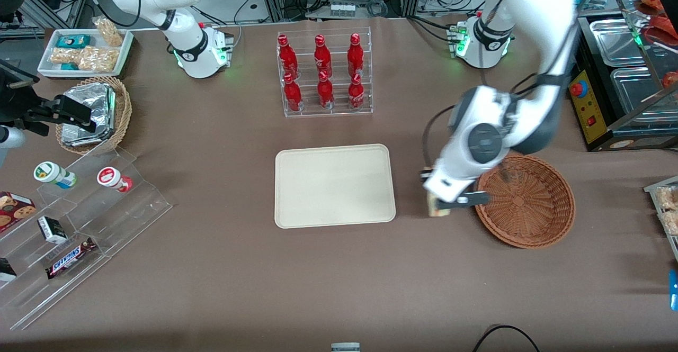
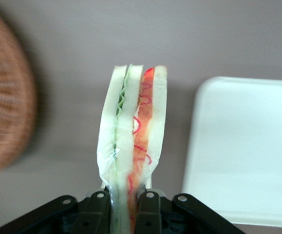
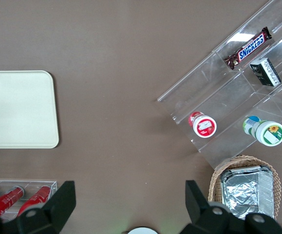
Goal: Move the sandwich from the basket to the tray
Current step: 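Lift the sandwich and carry it over the cream tray, then lower the sandwich onto the tray and open the left gripper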
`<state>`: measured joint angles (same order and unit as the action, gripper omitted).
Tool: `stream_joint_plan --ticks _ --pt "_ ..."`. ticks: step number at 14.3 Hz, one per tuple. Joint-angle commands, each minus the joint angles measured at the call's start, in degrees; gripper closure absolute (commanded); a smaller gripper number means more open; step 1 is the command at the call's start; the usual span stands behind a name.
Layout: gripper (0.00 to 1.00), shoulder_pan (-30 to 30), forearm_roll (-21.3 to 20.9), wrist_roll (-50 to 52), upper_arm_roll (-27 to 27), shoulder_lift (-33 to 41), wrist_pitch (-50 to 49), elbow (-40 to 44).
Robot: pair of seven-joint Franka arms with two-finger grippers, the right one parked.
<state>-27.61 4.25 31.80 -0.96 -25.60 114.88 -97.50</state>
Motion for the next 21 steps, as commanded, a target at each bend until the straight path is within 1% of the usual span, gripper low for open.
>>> stream_joint_plan --ticks 1,4,7,10,12,15,16,17,18,19,21 --pt "1.00 -7.00 2.43 3.96 0.96 -6.37 -0.98 7.84" --pt "1.00 -12.37 2.52 8.70 0.96 -11.56 1.74 13.37" --pt "1.00 -16.32 2.52 13.62 0.96 -17.71 4.55 19.34" --pt "1.00 -17.22 2.69 16.10 0.96 -20.97 6.05 22.78" --pt "1.00 -17.13 5.14 16.54 -0.44 -22.47 6.06 24.46" --pt "0.98 -17.13 6.38 16.98 -0.80 -23.35 6.06 24.38" --pt "0.96 -17.13 6.65 16.81 -0.80 -23.35 6.06 24.29" --pt "0.86 -17.04 6.73 16.80 -0.80 -23.44 6.06 24.29" --pt "0.46 -17.04 7.08 16.98 -0.80 -23.79 6.14 24.46" --pt "0.00 -17.13 7.78 17.24 -0.80 -23.79 6.15 24.38" --pt "0.00 -16.87 7.79 16.90 -0.71 -23.27 5.97 24.64"
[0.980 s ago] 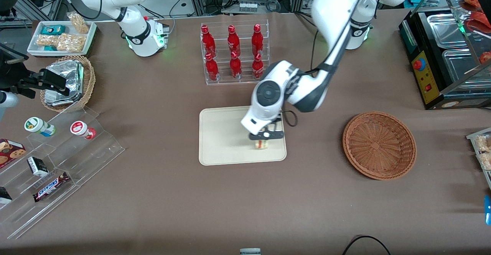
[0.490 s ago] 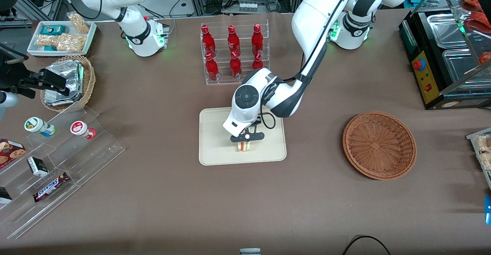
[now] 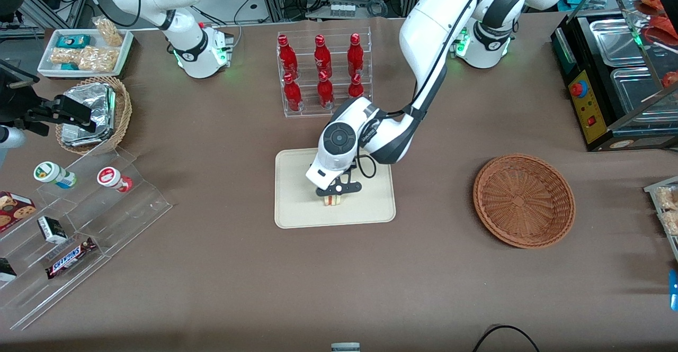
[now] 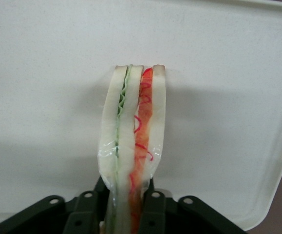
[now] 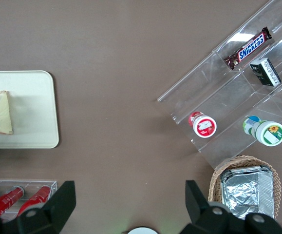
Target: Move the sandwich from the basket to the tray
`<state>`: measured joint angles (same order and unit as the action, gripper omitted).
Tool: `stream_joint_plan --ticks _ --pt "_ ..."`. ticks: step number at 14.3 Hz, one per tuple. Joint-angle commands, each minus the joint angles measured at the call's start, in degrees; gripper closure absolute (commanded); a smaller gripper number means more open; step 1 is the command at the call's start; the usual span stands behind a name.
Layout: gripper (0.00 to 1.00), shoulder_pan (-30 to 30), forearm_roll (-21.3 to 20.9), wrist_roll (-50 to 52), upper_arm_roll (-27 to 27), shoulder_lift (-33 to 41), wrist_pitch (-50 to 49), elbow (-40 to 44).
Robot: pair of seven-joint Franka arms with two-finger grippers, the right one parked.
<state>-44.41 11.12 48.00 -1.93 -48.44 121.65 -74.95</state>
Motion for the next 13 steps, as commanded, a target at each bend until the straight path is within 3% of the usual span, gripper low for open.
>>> stream_joint_plan --ticks 1,5,10,13 --pt "0.00 0.19 0.83 0.52 0.26 0.18 -1.50 2.09" --pt "0.00 0.37 -0.48 0.16 1.23 6.84 -8.52 1.56" --pt "0.00 0.29 -0.49 -1.50 9.73 18.81 -19.42 -6.25" --pt "0.00 0.37 -0.49 -7.71 15.27 22.85 -19.79 -12.04"
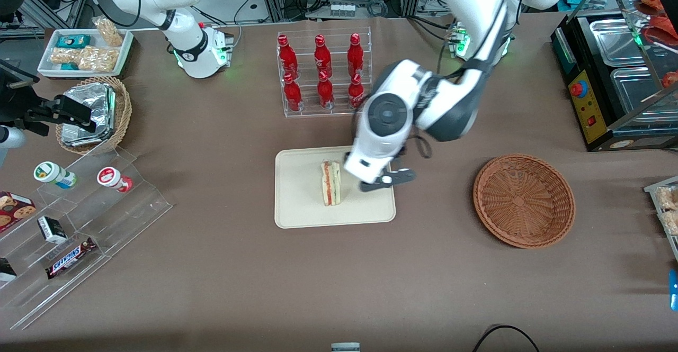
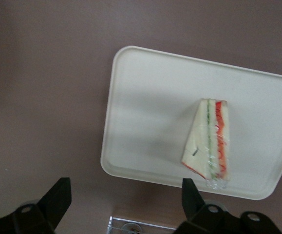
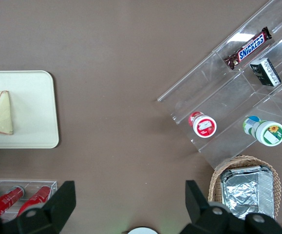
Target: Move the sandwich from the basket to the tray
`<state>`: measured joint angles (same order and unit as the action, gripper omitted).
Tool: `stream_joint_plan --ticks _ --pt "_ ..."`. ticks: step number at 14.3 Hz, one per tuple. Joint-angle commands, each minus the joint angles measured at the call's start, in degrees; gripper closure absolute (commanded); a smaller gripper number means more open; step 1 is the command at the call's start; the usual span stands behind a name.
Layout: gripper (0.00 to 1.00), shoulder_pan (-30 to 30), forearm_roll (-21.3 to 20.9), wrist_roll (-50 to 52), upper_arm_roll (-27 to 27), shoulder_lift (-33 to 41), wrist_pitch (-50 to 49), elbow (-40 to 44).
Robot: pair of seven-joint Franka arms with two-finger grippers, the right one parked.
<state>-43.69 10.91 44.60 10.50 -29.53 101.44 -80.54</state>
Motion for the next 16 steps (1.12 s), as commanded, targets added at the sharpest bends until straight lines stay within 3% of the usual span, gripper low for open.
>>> stream_joint_plan --ticks 1,5,8,9,12,14,16 --pt "0.00 -0.43 -0.28 -8.35 4.95 6.13 0.60 -9.43" --pt "0.00 -0.43 -0.80 -17.43 11.55 13.08 0.25 -16.22" --pt "0.00 -0.26 -5.70 -17.79 13.75 17.73 -2.46 -16.40" --pt "0.00 2.96 -7.20 -18.93 12.89 20.10 -4.91 -16.23" --pt "0.00 16.58 -10.01 -27.45 1.75 24.59 -9.76 -15.35" --pt "0.00 24.22 -14.84 -27.64 -6.50 27.23 -10.91 -15.35" --pt "0.00 33.19 -15.66 -27.90 -14.43 28.82 -11.17 -15.09"
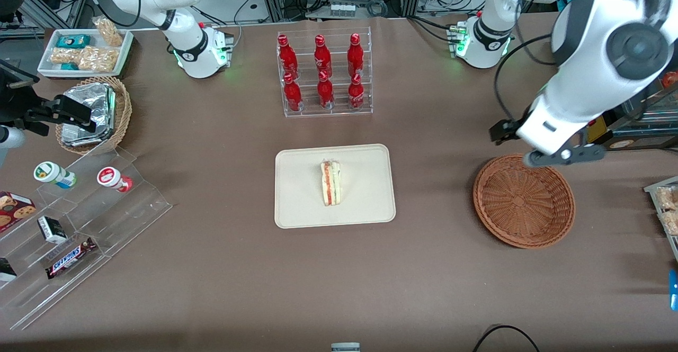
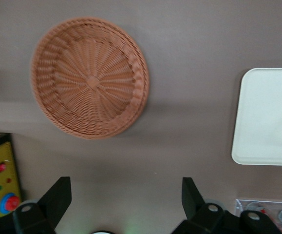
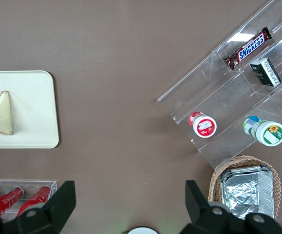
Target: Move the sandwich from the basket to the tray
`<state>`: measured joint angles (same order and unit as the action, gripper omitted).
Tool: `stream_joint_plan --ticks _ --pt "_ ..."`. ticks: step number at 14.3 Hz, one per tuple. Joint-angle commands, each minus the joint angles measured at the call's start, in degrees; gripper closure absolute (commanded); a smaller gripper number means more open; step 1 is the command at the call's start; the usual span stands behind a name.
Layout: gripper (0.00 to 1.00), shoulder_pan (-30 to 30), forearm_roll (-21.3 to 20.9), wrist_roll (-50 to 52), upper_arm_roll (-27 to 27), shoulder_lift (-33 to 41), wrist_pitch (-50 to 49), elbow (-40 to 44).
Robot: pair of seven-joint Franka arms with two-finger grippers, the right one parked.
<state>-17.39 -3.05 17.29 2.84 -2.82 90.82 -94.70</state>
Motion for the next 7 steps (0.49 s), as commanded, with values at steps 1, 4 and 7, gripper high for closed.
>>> stream_joint_plan --ticks 1,4,7 --pt "0.00 8.93 -1.60 -2.15 -7.84 2.46 -0.47 -0.84" --pt "0.00 17.20 -0.81 -10.59 -11.71 3.34 -2.30 1.08" --pt "0.00 19.41 -0.90 -12.36 -11.90 3.52 -2.93 3.90"
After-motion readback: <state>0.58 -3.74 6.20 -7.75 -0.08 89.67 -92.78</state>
